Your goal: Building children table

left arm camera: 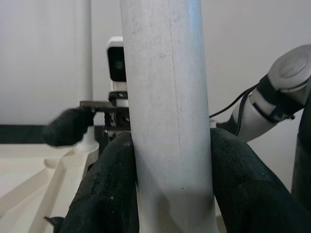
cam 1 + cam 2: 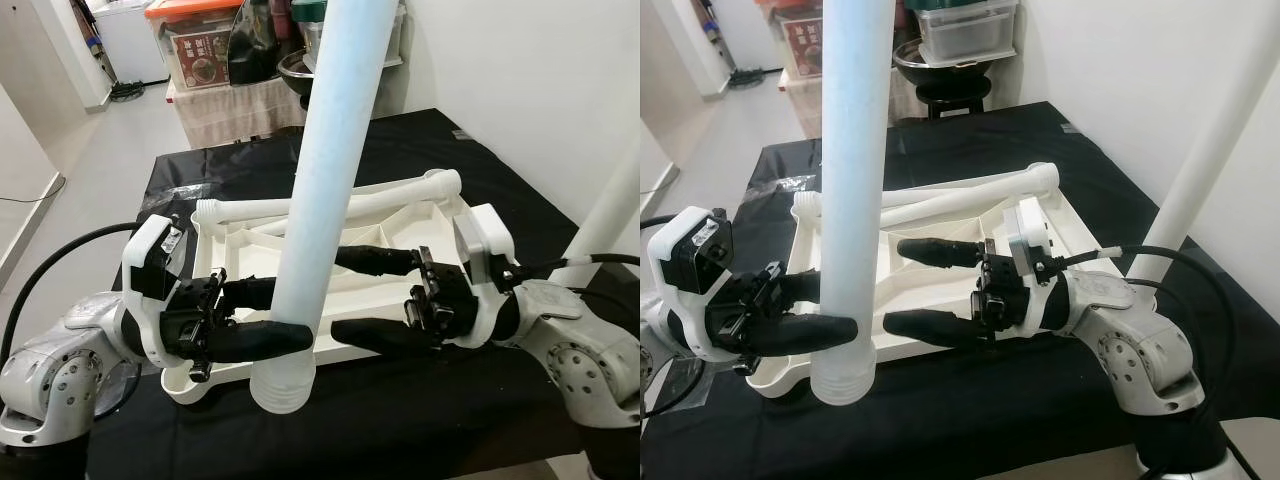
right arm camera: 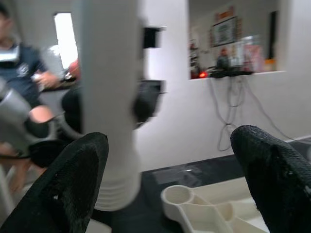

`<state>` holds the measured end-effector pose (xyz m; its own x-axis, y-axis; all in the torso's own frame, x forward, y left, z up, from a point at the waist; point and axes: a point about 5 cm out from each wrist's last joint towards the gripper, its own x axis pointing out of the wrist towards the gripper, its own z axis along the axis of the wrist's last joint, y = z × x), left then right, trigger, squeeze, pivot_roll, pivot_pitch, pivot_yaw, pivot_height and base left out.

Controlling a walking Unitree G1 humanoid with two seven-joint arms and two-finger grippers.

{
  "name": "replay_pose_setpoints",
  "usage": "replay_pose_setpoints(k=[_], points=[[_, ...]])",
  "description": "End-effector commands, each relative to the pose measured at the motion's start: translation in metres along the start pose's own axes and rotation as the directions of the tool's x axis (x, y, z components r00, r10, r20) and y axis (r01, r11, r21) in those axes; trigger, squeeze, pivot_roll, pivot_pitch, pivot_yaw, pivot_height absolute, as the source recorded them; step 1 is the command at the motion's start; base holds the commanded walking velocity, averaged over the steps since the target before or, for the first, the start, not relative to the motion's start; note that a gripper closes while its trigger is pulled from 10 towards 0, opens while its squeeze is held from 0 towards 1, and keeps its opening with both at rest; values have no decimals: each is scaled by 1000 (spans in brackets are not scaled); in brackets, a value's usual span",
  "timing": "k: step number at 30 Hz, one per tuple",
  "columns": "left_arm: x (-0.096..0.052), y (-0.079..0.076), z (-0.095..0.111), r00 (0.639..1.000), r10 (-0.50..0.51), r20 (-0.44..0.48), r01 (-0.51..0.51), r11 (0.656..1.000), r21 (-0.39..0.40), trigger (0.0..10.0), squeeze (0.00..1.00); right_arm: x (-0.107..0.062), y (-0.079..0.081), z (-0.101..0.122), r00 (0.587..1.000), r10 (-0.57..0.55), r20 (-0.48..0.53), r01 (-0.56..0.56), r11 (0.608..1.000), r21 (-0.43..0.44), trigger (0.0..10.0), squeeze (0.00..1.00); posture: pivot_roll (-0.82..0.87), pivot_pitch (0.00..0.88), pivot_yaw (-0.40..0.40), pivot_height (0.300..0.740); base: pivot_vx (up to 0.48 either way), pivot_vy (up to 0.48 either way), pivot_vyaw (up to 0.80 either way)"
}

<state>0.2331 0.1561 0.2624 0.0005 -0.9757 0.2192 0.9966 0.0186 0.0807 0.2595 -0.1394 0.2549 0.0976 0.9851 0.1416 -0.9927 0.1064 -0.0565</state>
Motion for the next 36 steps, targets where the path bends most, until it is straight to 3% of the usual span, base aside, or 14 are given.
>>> replay_pose_setpoints(k=[1, 7, 11, 18, 28, 36], points=[[-1, -2, 0, 1000, 11, -25, -10, 1000, 25, 0, 0, -7, -5, 6, 998, -29, 47, 30, 1000, -6, 10000, 0, -30, 101, 62, 740, 0, 0, 0], [-1, 0, -1, 999, 31, -20, -31, 999, 35, 0, 0, -16, -2, 24, 993, 12, 114, -10, 1000, -13, 10000, 0, -49, 106, 52, 740, 0, 0, 0], [-2, 1, -3, 999, 44, -23, -43, 998, 37, 0, 0, -13, 4, 25, 994, 50, 100, -47, 999, -26, 10000, 0, -50, 105, 55, 740, 0, 0, 0], [4, 3, -6, 999, 40, -29, -38, 998, 39, 0, 0, 11, 2, 16, 996, 53, 72, -49, 997, -60, 10000, 0, -45, 102, 58, 740, 0, 0, 0], [8, 3, -11, 999, 27, -43, -25, 999, 35, 0, 0, 25, -1, 21, 992, 93, 87, -88, 994, -67, 10000, 0, -40, 100, 64, 740, 0, 0, 0], [9, 6, -8, 998, 26, -55, -23, 998, 51, 0, 0, 39, -5, 12, 995, 101, 17, -100, 993, -67, 10000, 0, -25, 98, 63, 740, 0, 0, 0]])
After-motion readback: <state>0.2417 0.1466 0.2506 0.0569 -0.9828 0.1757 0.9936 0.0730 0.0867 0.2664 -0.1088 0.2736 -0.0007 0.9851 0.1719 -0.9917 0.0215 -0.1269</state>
